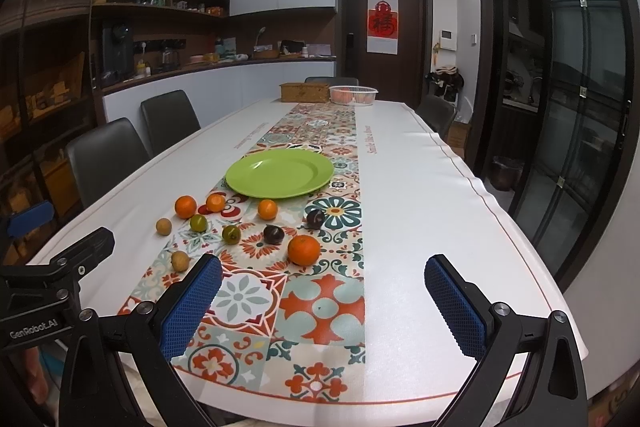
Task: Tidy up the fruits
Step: 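Grasp the small brown fruit with the left tool while the right tool grasps the large orange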
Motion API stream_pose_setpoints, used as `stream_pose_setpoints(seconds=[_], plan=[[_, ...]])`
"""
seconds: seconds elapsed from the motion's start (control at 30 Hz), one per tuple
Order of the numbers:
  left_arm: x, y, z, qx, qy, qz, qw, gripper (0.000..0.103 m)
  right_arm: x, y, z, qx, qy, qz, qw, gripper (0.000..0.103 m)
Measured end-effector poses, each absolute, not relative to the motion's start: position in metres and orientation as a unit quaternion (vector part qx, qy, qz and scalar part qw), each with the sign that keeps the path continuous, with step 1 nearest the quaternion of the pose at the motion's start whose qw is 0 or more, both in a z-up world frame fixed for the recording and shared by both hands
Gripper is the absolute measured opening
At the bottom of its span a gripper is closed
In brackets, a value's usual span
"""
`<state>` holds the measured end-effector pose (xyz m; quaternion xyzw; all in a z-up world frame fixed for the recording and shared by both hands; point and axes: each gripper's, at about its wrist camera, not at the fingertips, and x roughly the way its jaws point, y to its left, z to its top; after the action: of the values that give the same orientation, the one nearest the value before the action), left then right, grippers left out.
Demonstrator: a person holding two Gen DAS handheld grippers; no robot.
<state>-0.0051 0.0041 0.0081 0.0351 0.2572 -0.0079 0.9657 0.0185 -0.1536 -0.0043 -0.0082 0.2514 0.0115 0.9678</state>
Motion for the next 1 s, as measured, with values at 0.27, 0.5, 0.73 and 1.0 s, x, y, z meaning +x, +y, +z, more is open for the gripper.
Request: stream_pose_setpoints(seconds=[0.27, 0.5, 0.73, 1.0], plan=[[0.003, 0.003, 0.003, 0.048, 0.262, 0.007, 0.964, 0.103, 0.025, -0.153, -0.008, -0.018, 0.267, 0.015, 0.963, 0.102], [0.025, 0.001, -0.012, 0.056, 0.283, 0.012, 0.957, 0.101, 0.046, -0.145, -0.017, -0.044, 0.279, 0.028, 0.959, 0.102], [0.052, 0.002, -0.034, 0.058, 0.313, 0.012, 0.948, 0.088, 0.073, -0.136, -0.034, -0.06, 0.3, 0.044, 0.951, 0.102], [0.084, 0.003, -0.059, 0.051, 0.353, 0.013, 0.934, 0.079, 0.108, -0.128, -0.055, -0.071, 0.324, 0.056, 0.942, 0.096]])
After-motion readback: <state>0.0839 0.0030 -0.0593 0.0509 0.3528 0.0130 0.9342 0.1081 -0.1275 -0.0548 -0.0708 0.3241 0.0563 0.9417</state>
